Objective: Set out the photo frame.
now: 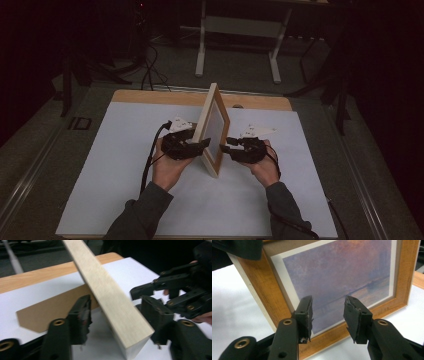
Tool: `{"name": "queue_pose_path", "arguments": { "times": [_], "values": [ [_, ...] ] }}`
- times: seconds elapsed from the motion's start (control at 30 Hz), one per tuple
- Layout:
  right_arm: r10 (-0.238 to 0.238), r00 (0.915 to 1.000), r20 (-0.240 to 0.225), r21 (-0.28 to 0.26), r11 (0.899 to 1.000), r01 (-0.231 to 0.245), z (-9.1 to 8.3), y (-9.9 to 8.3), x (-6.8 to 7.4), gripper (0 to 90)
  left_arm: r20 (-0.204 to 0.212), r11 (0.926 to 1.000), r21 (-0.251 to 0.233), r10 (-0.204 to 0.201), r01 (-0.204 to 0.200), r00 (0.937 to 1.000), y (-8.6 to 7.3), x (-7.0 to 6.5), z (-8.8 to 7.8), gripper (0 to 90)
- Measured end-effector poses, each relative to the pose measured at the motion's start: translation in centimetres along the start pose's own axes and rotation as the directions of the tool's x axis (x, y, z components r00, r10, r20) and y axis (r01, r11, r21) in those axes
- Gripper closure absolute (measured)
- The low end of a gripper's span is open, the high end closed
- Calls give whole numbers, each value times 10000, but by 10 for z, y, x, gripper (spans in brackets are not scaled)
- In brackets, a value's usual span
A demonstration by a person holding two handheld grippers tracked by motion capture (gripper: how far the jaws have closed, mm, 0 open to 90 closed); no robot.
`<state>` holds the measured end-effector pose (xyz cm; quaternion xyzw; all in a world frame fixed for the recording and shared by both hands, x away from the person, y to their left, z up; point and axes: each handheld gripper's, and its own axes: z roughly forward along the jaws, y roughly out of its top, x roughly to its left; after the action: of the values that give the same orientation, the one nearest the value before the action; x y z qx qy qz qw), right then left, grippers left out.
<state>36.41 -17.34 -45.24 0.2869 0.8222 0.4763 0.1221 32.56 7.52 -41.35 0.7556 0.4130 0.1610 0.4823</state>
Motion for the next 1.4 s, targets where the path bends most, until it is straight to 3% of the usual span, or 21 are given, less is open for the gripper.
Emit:
{"name": "queue_pose_path", "arguments": {
  "times": [0.1,0.33,0.5,0.77,1.07,1.4],
  "values": [
    [28,10000,64,8,10000,-28,-1,-1,-2,577,71,10000,-66,-41,42,10000,-2,0,-1,501],
    [39,9999,124,-28,10000,-39,-3,0,-3,577,-362,10000,45,26,-24,9993,-1,-2,-4,547],
    [0,9999,159,-74,10000,1,-5,3,-4,577,-549,9999,133,33,-26,9985,-1,4,-8,585],
    [-106,9997,230,-61,9999,108,-7,5,-4,577,-513,9998,212,46,-35,9987,-1,16,-14,626],
    [-325,9989,352,-22,9995,326,-10,9,-5,577,-5,9996,279,14,-14,10000,-2,34,-21,657],
    [-404,9982,454,52,9992,402,-12,11,-7,577,808,9977,455,465,-503,9956,-2,52,-28,653]
  ]
}}
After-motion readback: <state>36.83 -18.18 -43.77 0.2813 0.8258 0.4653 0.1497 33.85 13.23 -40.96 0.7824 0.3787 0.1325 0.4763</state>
